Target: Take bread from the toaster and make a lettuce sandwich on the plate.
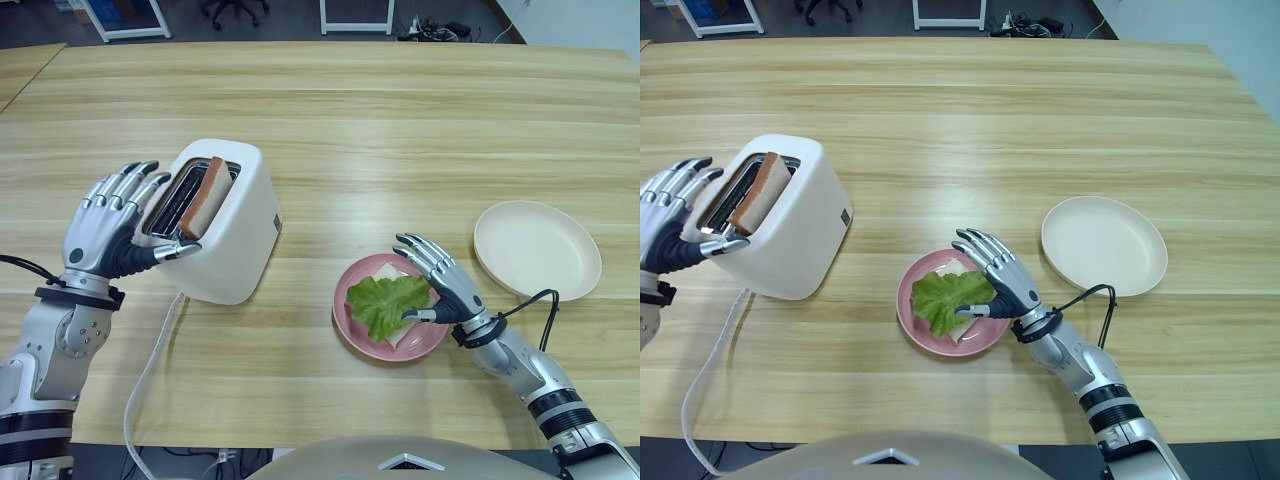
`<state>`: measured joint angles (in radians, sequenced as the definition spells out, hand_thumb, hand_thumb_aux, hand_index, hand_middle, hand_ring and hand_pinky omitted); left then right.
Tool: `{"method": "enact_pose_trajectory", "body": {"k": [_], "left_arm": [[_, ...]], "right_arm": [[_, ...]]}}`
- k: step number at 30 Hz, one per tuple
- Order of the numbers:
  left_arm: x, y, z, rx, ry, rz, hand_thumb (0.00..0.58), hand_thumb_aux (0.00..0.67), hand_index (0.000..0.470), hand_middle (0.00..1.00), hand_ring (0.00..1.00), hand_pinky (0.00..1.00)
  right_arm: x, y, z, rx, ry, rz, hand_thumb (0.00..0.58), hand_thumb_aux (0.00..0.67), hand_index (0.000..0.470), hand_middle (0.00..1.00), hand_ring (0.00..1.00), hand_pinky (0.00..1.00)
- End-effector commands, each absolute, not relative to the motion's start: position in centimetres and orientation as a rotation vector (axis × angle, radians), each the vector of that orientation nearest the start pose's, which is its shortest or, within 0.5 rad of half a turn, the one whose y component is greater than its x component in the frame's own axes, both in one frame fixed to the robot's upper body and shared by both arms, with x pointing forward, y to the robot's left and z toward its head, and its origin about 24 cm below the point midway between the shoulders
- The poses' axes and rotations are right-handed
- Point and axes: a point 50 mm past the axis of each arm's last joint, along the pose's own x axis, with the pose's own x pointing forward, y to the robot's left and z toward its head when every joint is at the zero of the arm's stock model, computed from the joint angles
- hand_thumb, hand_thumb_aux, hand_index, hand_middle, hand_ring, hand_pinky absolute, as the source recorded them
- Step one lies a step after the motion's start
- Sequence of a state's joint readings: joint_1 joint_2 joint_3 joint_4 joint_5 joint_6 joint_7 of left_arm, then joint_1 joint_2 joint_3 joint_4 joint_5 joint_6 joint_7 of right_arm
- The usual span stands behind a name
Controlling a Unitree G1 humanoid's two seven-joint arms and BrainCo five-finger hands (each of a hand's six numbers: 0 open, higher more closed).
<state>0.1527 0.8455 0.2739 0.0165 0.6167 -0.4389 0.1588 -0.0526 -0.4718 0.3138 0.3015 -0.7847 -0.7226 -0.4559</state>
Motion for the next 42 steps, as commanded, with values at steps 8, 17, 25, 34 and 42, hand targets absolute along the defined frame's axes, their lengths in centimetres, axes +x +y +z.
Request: {"method": "enact_pose_trajectory", "body": {"k": [8,17,25,34,42], "left_arm": [[23.3,29.0,12.1,1.428,-0.295,-0.061,0.036,0.021,0.015,0.00,0.00,0.00],[23.7,28.8,11.7,1.387,-0.274,-0.090,0.509,0.436,0.306,0.00,0.00,0.00],[23.9,28.6,12.1,1.301,-0.323,-0.052,0.580,0.670,0.470,0.00,0.00,0.00],[24.6,28.7,14.1,1.192,-0.445,0.140,0.580,0.670,0.470,0.00,0.00,0.00],[24.3,28.8,16.5,1.043,-0.583,0.280,0.580,0.670,0.470,1.00,1.00,1.00]], "right_arm": [[22.5,-14.8,2.8,-0.949,-0.614,0.390,0.000,0.000,0.000,0.00,0.00,0.00],[22.5,-14.8,2.7,-0.946,-0.611,0.387,0.000,0.000,0.000,0.00,0.00,0.00],[22.5,-14.8,2.7,-0.946,-0.613,0.387,0.000,0.000,0.000,0.00,0.00,0.00],[22.6,-14.9,2.7,-0.946,-0.613,0.386,0.000,0.000,0.000,0.00,0.00,0.00],[22.8,-15.0,2.6,-0.968,-0.613,0.379,0.000,0.000,0.000,0.00,0.00,0.00]]}}
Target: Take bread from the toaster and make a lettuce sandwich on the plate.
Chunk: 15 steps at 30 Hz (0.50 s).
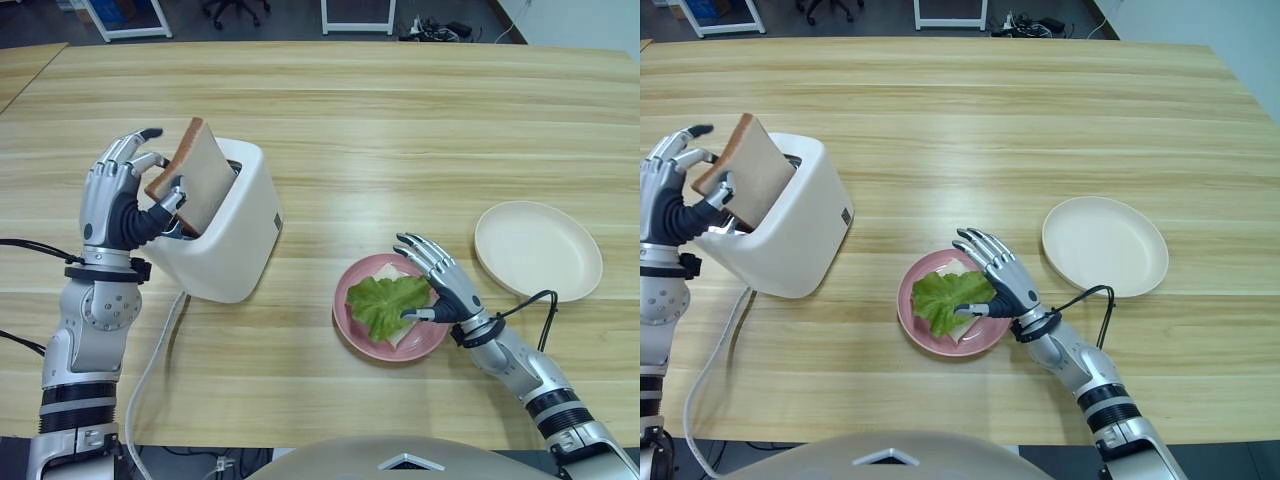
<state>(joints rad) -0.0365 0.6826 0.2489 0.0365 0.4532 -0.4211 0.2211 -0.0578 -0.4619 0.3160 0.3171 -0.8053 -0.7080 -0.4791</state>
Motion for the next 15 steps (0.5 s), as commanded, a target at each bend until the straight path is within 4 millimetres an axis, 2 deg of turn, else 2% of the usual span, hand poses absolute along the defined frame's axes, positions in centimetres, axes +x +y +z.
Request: {"method": "enact_pose_trajectory", "body": {"k": [1,6,9,12,15], "left_arm": [[24.2,28.9,16.7,1.022,-0.601,0.303,0.580,0.670,0.470,1.00,1.00,1.00],[24.1,29.5,19.1,0.891,-0.713,0.431,0.580,0.670,0.470,1.00,1.00,1.00],[24.2,29.2,19.9,0.782,-0.768,0.445,0.580,0.670,0.470,1.00,1.00,1.00],[24.2,27.9,20.0,0.668,-0.796,0.350,0.580,0.670,0.470,1.00,1.00,1.00],[24.1,25.2,19.3,0.541,-0.792,0.148,0.580,0.670,0.470,1.00,1.00,1.00]], "right_arm": [[22.8,-15.0,2.6,-0.965,-0.614,0.378,0.000,0.000,0.000,0.00,0.00,0.00],[23.0,-15.3,2.8,-0.958,-0.618,0.366,0.000,0.000,0.000,0.00,0.00,0.00],[23.2,-15.4,2.9,-0.955,-0.621,0.353,0.000,0.000,0.000,0.00,0.00,0.00],[23.5,-15.9,3.3,-0.951,-0.630,0.304,0.000,0.000,0.000,0.00,0.00,0.00],[24.0,-17.3,4.2,-0.925,-0.637,0.193,0.000,0.000,0.000,0.00,0.00,0.00]]}}
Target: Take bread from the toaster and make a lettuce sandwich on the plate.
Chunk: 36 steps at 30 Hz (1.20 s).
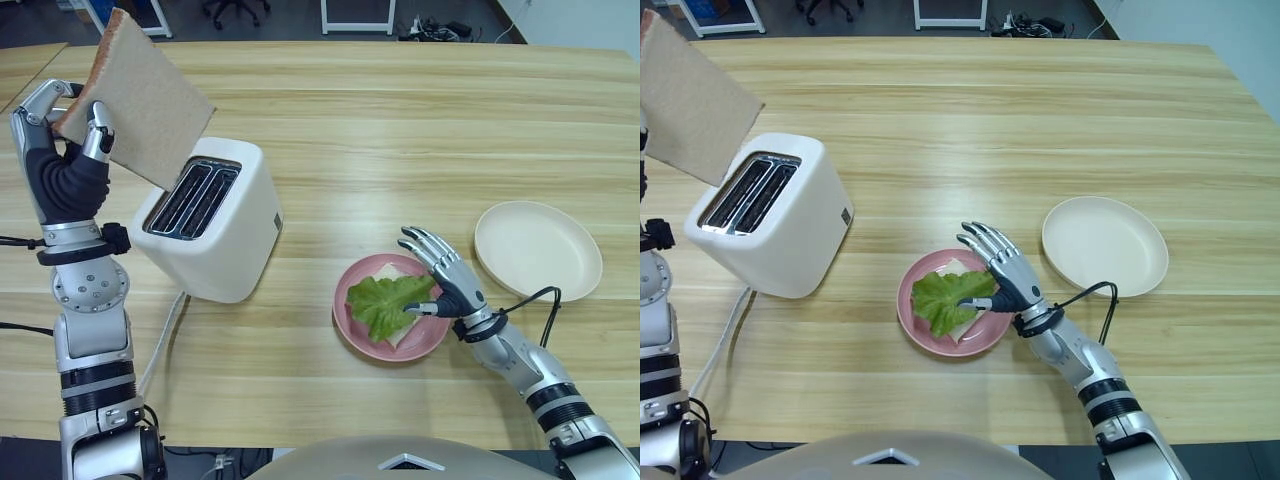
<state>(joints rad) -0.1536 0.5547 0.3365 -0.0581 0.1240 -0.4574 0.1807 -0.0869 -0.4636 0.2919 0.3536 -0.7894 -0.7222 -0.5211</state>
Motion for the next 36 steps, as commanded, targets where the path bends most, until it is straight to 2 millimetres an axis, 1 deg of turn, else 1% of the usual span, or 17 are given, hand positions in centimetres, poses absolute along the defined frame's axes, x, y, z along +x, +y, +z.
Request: {"method": "enact_pose_trajectory", "body": {"k": [1,4,7,9,13,19,23,25,27,29,31,34,36], "left_arm": [[24.1,24.4,19.0,0.507,-0.783,0.094,0.580,0.670,0.470,1.00,1.00,1.00],[24.0,22.1,17.9,0.433,-0.750,-0.035,0.580,0.670,0.470,1.00,1.00,1.00],[23.9,19.7,16.1,0.362,-0.690,-0.161,0.580,0.670,0.470,1.00,1.00,1.00],[23.9,18.2,14.9,0.322,-0.645,-0.215,0.580,0.670,0.470,1.00,1.00,1.00],[23.5,15.7,12.5,0.287,-0.554,-0.264,0.580,0.670,0.470,1.00,1.00,1.00],[23.1,13.1,8.8,0.275,-0.417,-0.305,0.580,0.670,0.470,1.00,1.00,1.00],[22.5,11.6,7.2,0.278,-0.362,-0.359,0.580,0.670,0.470,1.00,1.00,1.00],[22.3,11.5,6.8,0.299,-0.354,-0.426,0.580,0.670,0.470,1.00,1.00,1.00],[22.5,12.1,7.1,0.341,-0.367,-0.469,0.580,0.670,0.470,1.00,1.00,1.00],[22.8,12.9,7.9,0.369,-0.402,-0.494,0.580,0.670,0.470,1.00,1.00,1.00],[23.6,13.7,9.1,0.408,-0.439,-0.528,0.580,0.670,0.470,1.00,1.00,1.00],[25.0,14.8,10.7,0.524,-0.483,-0.601,0.580,0.670,0.470,1.00,1.00,1.00],[25.7,15.2,11.1,0.591,-0.491,-0.692,0.580,0.670,0.470,0.99,0.99,0.99]], "right_arm": [[24.1,-17.8,4.5,-0.914,-0.640,0.154,0.000,0.000,0.000,0.00,0.00,0.00],[24.4,-19.1,5.5,-0.875,-0.654,0.050,0.000,0.000,0.000,0.00,0.00,0.00],[24.3,-20.2,6.6,-0.805,-0.673,-0.037,0.000,0.000,0.000,0.00,0.00,0.00],[24.2,-20.6,7.1,-0.776,-0.685,-0.080,0.000,0.000,0.000,0.00,0.00,0.00],[23.7,-20.3,7.6,-0.737,-0.715,-0.073,0.000,0.000,0.000,0.00,0.00,0.00],[22.9,-19.5,7.7,-0.711,-0.756,-0.019,0.000,0.000,0.000,0.00,0.00,0.00],[22.6,-18.9,7.8,-0.704,-0.776,0.032,0.000,0.000,0.000,0.00,0.00,0.00],[22.5,-18.8,7.8,-0.703,-0.775,0.048,0.000,0.000,0.000,0.00,0.00,0.00],[22.4,-18.8,7.8,-0.688,-0.772,0.062,0.000,0.000,0.000,0.00,0.00,0.00],[22.1,-18.5,8.0,-0.634,-0.779,0.081,0.000,0.000,0.000,0.00,0.00,0.00],[21.6,-18.2,8.3,-0.544,-0.786,0.126,0.000,0.000,0.000,0.00,0.00,0.00],[20.6,-17.4,8.8,-0.422,-0.788,0.250,0.000,0.000,0.000,0.00,0.00,0.00],[19.8,-16.9,8.9,-0.371,-0.782,0.344,0.000,0.000,0.000,0.00,0.00,0.00]]}}
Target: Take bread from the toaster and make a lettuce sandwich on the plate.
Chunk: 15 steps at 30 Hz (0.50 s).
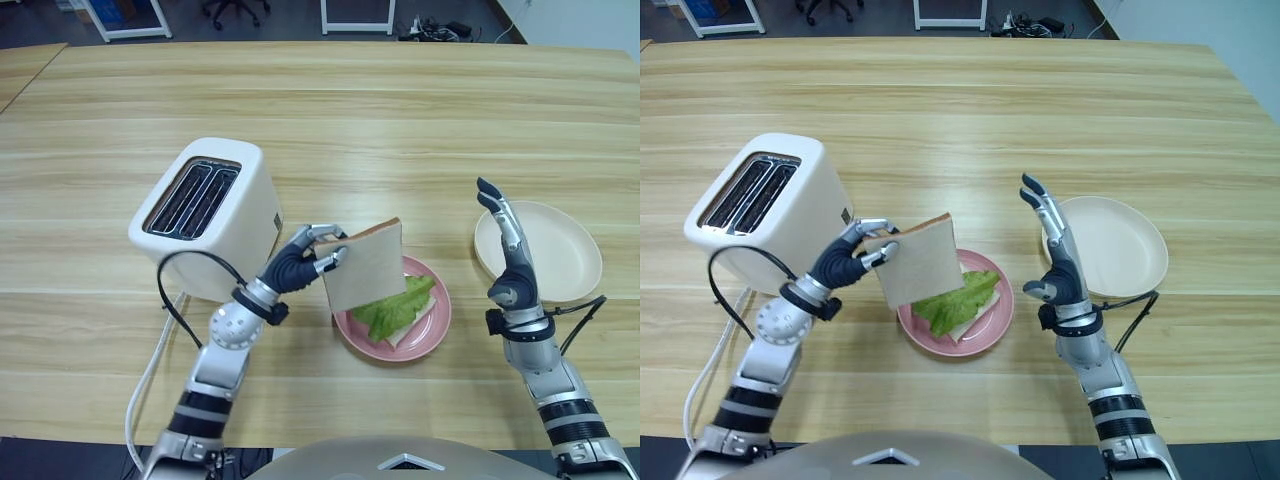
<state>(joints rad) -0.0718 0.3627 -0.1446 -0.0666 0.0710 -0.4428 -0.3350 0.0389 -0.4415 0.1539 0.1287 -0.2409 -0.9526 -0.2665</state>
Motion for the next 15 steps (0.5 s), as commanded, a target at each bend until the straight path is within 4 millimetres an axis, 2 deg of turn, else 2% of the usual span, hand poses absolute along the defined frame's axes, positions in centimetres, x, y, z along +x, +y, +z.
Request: {"method": "enact_pose_trajectory", "body": {"k": [1,5,8,12,15], "left_arm": [[26.0,15.3,11.3,0.609,-0.495,-0.729,0.580,0.670,0.470,1.00,1.00,1.00],[27.8,15.6,13.0,0.561,-0.513,-0.844,0.580,0.670,0.470,1.00,1.00,1.00],[29.4,15.1,13.4,0.578,-0.474,-0.978,0.580,0.670,0.470,1.00,1.00,1.00],[31.1,13.9,13.2,0.527,-0.400,-1.122,0.580,0.670,0.470,1.00,1.00,1.00],[32.0,12.7,12.3,0.554,-0.332,-1.219,0.580,0.670,0.470,1.00,1.00,1.00]], "right_arm": [[19.4,-16.5,8.9,-0.344,-0.776,0.392,0.000,0.000,0.000,0.00,0.00,0.00],[17.7,-15.1,8.6,-0.267,-0.729,0.620,0.000,0.000,0.000,0.00,0.00,0.00],[16.7,-14.6,8.3,-0.249,-0.691,0.752,0.000,0.000,0.000,0.00,0.00,0.00],[15.9,-14.5,8.5,-0.208,-0.676,0.846,0.000,0.000,0.000,0.00,0.00,0.00],[15.2,-14.2,8.6,-0.178,-0.667,0.923,0.000,0.000,0.000,0.00,0.00,0.00]]}}
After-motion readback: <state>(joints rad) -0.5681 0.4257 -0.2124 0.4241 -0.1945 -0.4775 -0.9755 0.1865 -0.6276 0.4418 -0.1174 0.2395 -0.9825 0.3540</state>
